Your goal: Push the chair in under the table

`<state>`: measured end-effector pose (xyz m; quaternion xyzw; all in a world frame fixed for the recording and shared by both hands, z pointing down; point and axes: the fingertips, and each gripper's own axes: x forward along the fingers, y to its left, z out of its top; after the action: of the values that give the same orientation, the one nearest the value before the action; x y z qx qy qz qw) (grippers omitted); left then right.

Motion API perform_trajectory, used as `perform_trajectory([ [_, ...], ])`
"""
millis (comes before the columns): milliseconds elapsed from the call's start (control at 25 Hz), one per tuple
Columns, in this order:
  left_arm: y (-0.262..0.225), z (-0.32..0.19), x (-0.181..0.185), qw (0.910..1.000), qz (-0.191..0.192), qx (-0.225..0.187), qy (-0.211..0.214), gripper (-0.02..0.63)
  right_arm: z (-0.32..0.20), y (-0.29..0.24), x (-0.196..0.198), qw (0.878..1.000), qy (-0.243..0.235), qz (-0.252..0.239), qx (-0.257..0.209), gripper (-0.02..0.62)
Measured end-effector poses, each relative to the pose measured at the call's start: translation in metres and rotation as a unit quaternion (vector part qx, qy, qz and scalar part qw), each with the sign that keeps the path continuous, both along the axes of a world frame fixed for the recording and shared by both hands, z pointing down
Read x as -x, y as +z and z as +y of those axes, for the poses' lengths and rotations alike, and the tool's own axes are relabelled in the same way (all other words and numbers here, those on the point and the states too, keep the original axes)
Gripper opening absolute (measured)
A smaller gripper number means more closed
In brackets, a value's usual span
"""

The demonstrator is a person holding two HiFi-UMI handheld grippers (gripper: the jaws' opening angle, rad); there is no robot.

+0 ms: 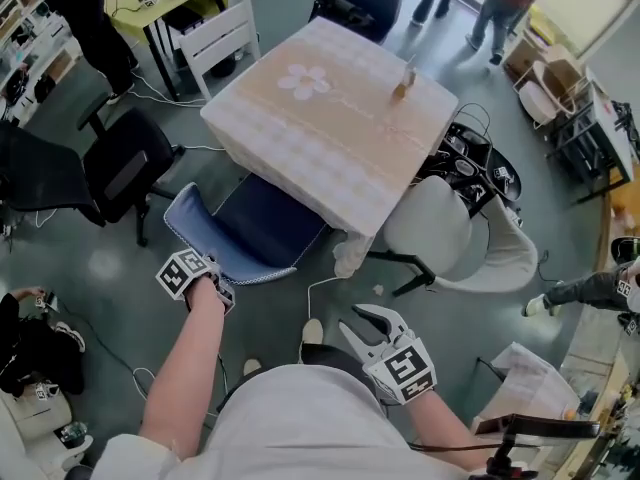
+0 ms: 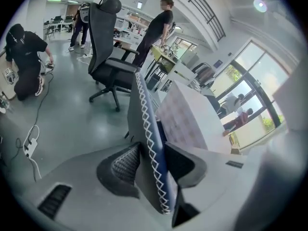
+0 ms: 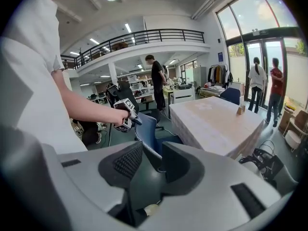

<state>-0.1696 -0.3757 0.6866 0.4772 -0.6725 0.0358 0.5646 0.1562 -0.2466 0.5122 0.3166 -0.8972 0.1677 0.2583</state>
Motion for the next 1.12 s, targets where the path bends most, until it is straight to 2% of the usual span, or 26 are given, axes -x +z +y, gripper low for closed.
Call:
perform_trajectory([
  [120,-0.036,0.002,0.013,0.9980,-0.019,-0.054,0.028,0.150,0.008,-0.005,0.018,1.000,-0.004,-0.001,-0.011,0.132],
  [200,-0.063,0.007,0.018,0.9932,-0.023,-0.098,0.058,0.150,0.015,-0.009,0.030,1.000,-0.004,0.000,-0.019,0.132],
  [280,-0.089,0.019,0.023,0.9850,-0.030,-0.141,0.094,0.150,0.026,-0.013,0.045,1.000,-0.005,0.003,-0.027,0.132],
  [360,-0.112,0.037,0.025,0.9728,-0.040,-0.180,0.141,0.149,0.036,-0.017,0.061,0.999,-0.008,0.004,-0.036,0.130],
  [440,-0.136,0.058,0.020,0.9549,-0.040,-0.219,0.197,0.146,0.046,-0.021,0.076,0.999,-0.011,0.006,-0.043,0.129],
  [600,-0.182,0.113,0.008,0.9064,-0.047,-0.281,0.312,0.032,0.070,-0.032,0.111,0.998,-0.019,0.005,-0.053,0.070],
  [760,-0.213,0.167,0.006,0.8655,-0.048,-0.320,0.382,0.012,0.097,-0.044,0.148,0.997,-0.027,-0.002,-0.070,0.032],
  [1120,-0.245,0.268,0.011,0.8004,-0.037,-0.350,0.485,0.012,0.160,-0.055,0.203,0.996,-0.028,-0.007,-0.087,0.017],
])
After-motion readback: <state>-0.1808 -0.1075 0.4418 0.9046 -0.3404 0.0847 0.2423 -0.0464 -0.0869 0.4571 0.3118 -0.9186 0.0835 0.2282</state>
